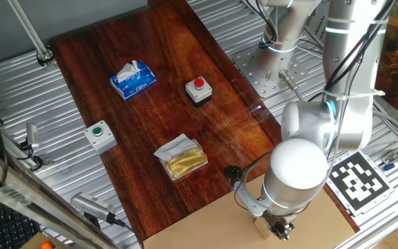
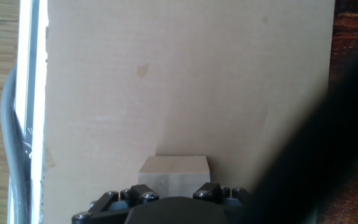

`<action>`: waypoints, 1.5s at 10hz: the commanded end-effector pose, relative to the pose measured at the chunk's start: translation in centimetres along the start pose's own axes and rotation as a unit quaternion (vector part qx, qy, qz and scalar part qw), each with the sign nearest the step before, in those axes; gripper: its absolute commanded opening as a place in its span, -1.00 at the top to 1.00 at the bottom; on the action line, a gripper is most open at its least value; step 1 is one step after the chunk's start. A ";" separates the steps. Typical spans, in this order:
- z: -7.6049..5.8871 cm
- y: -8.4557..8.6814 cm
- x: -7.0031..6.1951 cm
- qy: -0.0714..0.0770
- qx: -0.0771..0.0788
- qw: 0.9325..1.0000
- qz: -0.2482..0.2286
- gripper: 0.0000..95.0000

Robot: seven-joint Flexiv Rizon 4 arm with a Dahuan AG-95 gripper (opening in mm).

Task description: Grab the block and place it at the designated location

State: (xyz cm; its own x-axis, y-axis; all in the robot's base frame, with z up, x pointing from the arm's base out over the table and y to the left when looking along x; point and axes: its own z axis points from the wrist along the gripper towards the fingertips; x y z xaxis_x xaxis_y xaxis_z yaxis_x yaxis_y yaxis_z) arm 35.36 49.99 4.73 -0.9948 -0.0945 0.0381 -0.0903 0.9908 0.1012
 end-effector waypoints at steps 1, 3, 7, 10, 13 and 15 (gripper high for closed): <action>0.0 0.0 0.0 0.000 -0.002 1.000 0.000 1.00; 0.0 0.0 0.0 0.000 -0.004 1.000 -0.001 0.60; 0.0 0.0 0.0 -0.001 -0.015 1.000 -0.001 0.20; 0.0 0.0 0.0 -0.003 -0.018 1.000 -0.002 -0.20; -0.1 0.0 0.1 -0.003 -0.018 1.000 -0.003 -0.20; -0.4 0.0 0.1 -0.003 -0.022 1.000 -0.004 -0.20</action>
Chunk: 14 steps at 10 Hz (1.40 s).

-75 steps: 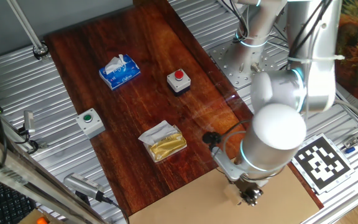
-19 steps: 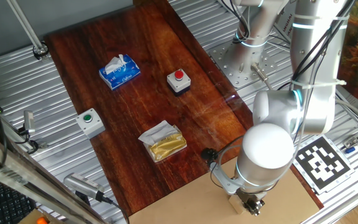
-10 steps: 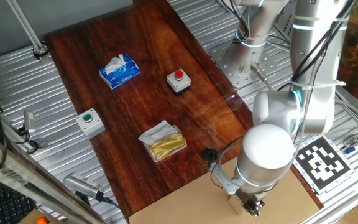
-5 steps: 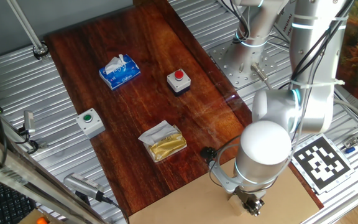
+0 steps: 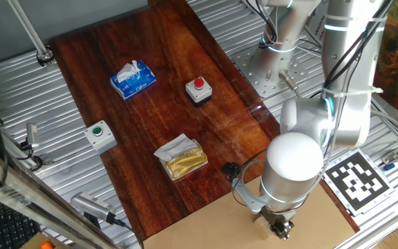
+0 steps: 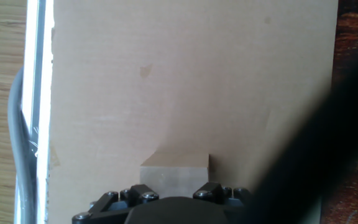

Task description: Grab the block and place it at the designated location

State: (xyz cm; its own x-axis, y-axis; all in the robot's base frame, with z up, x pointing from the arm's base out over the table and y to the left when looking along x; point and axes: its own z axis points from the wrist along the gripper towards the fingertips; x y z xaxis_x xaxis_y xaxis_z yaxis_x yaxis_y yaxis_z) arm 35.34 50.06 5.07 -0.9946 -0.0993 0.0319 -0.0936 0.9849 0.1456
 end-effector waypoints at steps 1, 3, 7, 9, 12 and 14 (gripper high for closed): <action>-0.3 -0.1 0.1 0.000 -0.003 1.000 -0.001 -0.60; -0.8 0.0 0.2 0.000 -0.006 1.000 -0.003 -1.00; -2.5 0.4 0.4 0.004 -0.019 1.000 0.001 -1.00; -4.1 0.6 0.6 0.006 -0.027 1.000 0.005 -1.00; -5.6 -0.2 0.3 0.009 -0.025 1.000 0.006 -1.00; -6.1 -0.5 0.6 0.009 -0.022 1.000 0.005 -1.00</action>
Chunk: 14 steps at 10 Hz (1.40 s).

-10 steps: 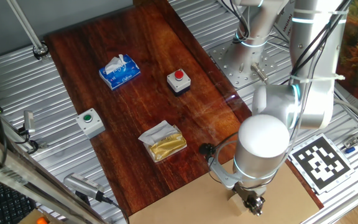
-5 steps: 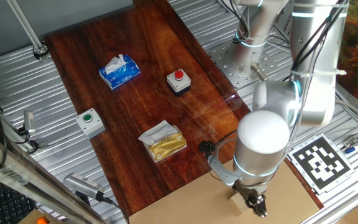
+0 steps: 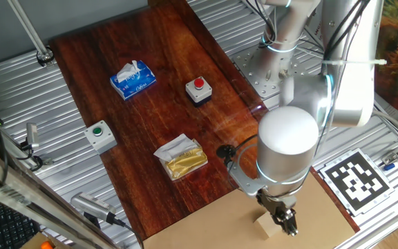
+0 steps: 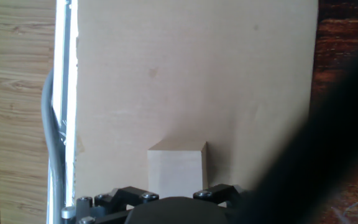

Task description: Grab the block and place it at the designated location

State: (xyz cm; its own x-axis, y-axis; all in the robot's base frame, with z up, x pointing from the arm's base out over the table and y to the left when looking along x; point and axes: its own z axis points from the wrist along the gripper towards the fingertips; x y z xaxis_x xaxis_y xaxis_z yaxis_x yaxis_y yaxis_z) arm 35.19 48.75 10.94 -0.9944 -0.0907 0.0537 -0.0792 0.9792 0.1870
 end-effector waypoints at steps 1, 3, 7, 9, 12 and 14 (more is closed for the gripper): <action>-0.1 -0.1 0.1 -0.001 0.000 1.000 -0.001 -1.00; -0.2 -0.1 0.1 -0.001 -0.001 1.000 0.000 -1.00; -0.1 -0.1 0.2 0.000 -0.002 1.000 0.001 -1.00; -0.4 -0.3 0.0 0.004 -0.005 1.000 0.000 -1.00; -3.0 -5.9 -2.4 0.017 -0.006 1.000 -0.021 -1.00; -3.6 -7.8 -3.2 0.019 0.000 0.999 -0.026 -0.60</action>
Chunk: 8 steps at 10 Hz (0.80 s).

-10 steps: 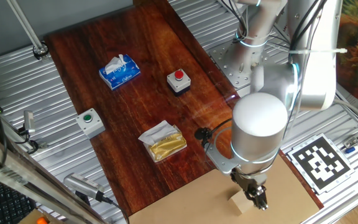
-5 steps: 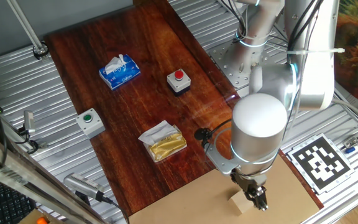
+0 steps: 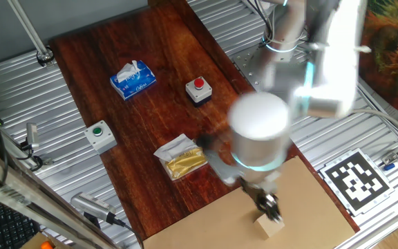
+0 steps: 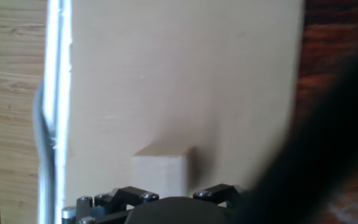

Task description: Grab the block and place it at the designated location

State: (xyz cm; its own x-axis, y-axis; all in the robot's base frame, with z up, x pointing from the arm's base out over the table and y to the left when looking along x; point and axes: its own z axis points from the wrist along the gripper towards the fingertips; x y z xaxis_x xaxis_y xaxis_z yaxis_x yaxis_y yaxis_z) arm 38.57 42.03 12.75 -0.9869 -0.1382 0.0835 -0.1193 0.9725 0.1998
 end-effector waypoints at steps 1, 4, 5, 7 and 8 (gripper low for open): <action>-0.4 -1.3 -0.7 -0.002 0.012 1.000 0.000 -0.60; -0.2 -1.4 -1.0 0.002 0.036 0.999 0.005 -0.60; -0.2 -1.4 -1.0 0.002 0.039 0.999 0.006 -0.60; -0.1 -1.5 -1.1 -0.002 0.065 0.993 0.103 -0.60; 0.0 -1.5 -1.1 -0.002 0.066 0.991 0.120 -0.60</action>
State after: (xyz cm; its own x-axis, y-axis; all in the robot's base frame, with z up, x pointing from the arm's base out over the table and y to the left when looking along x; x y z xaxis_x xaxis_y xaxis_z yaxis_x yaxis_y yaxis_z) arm 39.67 40.71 12.43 -0.9939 -0.0529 0.0964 -0.0458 0.9962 0.0747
